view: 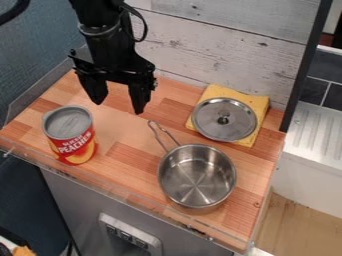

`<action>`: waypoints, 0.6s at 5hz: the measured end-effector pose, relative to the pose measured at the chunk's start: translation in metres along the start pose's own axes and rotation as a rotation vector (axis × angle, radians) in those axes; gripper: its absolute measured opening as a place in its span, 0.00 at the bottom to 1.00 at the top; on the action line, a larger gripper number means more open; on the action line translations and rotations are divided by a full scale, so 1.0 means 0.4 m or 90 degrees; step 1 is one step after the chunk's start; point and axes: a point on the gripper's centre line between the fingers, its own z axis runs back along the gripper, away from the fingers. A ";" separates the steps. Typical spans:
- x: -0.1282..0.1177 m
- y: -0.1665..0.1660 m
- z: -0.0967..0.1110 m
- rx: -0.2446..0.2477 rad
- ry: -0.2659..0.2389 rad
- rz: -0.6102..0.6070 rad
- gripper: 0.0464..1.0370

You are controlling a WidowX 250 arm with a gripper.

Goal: Place the silver lid on the silver pot

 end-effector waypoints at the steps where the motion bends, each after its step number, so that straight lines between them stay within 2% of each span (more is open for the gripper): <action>1: -0.008 -0.001 -0.016 -0.003 0.018 0.001 0.96; 2: 0.020 -0.052 -0.036 -0.027 0.040 -0.042 0.96; 3: 0.082 -0.113 -0.067 -0.032 0.051 -0.081 0.96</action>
